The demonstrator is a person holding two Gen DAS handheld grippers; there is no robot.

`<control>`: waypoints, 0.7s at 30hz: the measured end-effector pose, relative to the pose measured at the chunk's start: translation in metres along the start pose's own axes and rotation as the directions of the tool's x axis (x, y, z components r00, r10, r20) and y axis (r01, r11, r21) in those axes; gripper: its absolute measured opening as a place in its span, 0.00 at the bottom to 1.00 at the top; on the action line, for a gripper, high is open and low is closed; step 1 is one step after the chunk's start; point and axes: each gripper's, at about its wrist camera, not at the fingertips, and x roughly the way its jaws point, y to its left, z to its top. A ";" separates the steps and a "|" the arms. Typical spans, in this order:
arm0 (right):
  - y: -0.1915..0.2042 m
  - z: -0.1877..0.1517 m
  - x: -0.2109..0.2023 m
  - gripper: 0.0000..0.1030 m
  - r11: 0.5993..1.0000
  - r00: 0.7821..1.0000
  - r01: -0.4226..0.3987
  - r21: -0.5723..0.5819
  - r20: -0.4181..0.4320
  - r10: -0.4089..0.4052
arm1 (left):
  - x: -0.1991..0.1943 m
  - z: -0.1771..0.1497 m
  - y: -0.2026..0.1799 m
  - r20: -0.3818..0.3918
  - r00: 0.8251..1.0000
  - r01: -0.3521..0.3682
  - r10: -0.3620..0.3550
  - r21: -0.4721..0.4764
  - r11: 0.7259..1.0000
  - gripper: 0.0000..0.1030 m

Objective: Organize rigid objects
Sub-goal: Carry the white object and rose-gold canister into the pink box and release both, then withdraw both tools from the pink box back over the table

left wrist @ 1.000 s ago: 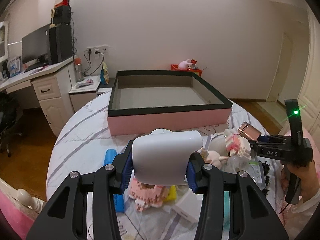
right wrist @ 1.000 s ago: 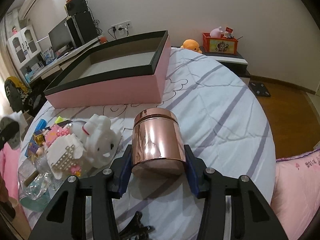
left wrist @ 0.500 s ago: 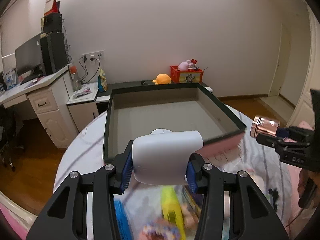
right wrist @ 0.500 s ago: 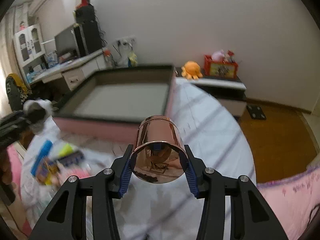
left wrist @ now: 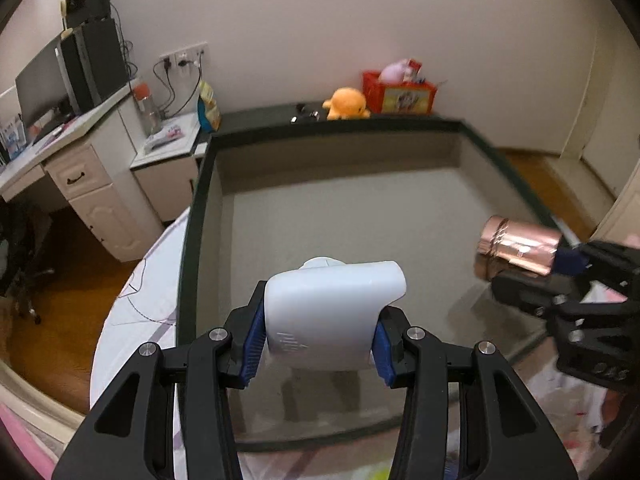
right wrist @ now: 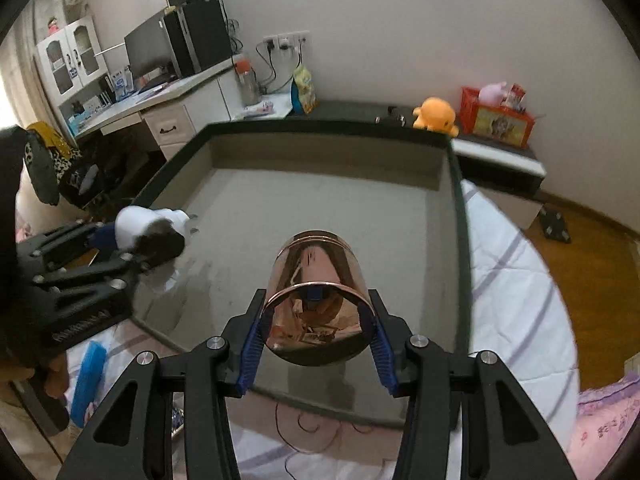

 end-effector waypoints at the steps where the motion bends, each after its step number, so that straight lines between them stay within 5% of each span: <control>1: 0.000 -0.002 0.001 0.47 1.000 1.000 0.007 0.001 -0.004 -0.007 | 0.004 0.000 0.000 -0.009 1.000 -0.008 0.008 0.000 1.000 0.45; 4: -0.001 -0.003 -0.002 0.47 1.000 1.000 0.013 0.001 0.002 -0.013 | 0.005 -0.001 0.002 0.016 0.999 -0.039 0.039 -0.011 0.999 0.56; 8: -0.008 -0.006 -0.020 0.71 0.999 0.999 0.005 0.037 0.051 -0.007 | -0.012 -0.002 0.008 0.057 0.998 -0.023 0.025 -0.040 0.999 0.70; 13: -0.003 -0.015 -0.067 0.76 0.999 0.988 0.011 0.051 0.155 -0.019 | -0.065 -0.013 0.010 0.152 0.987 -0.041 0.048 -0.048 0.998 0.85; 18: 0.014 -0.043 -0.132 0.78 0.998 0.957 0.064 0.029 0.282 -0.070 | -0.144 -0.043 0.004 0.302 0.951 -0.056 0.070 -0.056 0.997 1.00; 21: 0.023 -0.063 -0.166 0.82 0.994 0.930 0.102 0.034 0.351 -0.108 | -0.181 -0.064 0.000 0.353 0.932 -0.068 0.087 -0.067 0.995 1.00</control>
